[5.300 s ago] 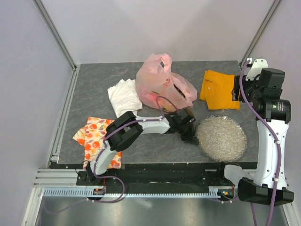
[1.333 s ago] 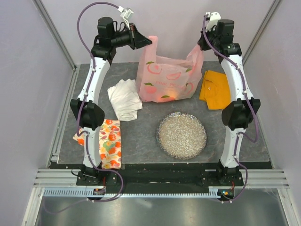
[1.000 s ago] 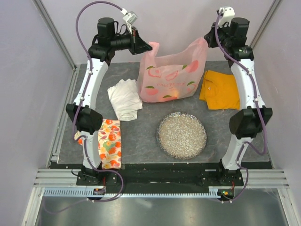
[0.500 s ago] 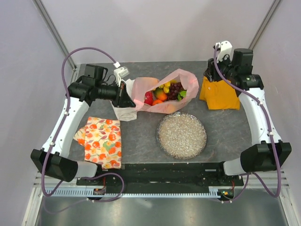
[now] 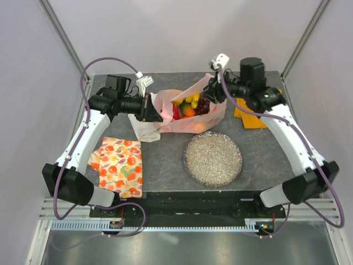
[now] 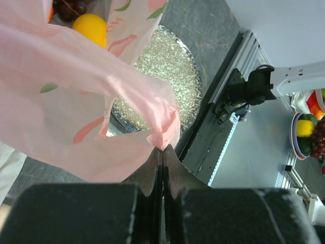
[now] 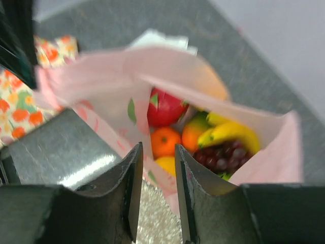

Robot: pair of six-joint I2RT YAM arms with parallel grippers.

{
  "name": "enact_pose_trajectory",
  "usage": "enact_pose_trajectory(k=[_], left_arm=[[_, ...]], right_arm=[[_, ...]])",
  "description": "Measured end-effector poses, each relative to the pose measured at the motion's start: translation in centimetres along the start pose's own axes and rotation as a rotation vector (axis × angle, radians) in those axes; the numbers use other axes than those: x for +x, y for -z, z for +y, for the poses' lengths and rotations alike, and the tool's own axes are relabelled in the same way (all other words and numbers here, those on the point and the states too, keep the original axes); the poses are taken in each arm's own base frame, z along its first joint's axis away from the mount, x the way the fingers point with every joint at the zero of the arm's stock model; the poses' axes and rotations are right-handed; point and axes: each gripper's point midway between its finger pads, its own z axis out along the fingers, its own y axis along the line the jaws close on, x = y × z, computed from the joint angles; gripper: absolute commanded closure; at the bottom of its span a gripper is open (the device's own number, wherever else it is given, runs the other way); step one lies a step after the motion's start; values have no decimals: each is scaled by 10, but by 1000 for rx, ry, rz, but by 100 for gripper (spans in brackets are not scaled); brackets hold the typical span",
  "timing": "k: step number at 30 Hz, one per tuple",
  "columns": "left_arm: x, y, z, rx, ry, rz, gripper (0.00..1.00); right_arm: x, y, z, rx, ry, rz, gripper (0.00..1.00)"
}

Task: Take the fake fruits out of the plastic bag
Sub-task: Adjust the plastic bag at the center of the board.

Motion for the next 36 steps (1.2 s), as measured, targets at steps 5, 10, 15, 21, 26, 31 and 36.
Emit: enact_pose_trajectory(k=[5, 10, 15, 21, 26, 31, 36], left_arm=[[-2, -3, 9, -39, 32, -4, 99], [-1, -4, 12, -48, 38, -7, 98], [15, -8, 18, -49, 70, 20, 98], [19, -10, 19, -49, 80, 27, 71], [13, -10, 20, -52, 96, 21, 60], [3, -9, 18, -53, 90, 1, 60], [-7, -8, 17, -57, 66, -23, 60]], right_arm=[[122, -40, -23, 67, -130, 299, 65], [212, -16, -14, 124, -189, 560, 67], [224, 19, 5, 132, -188, 641, 57], [160, -2, -16, 166, -196, 484, 26], [128, -49, -31, 157, -276, 358, 20], [159, -83, -29, 174, -416, 419, 19], [176, -106, -48, 270, -513, 456, 18]])
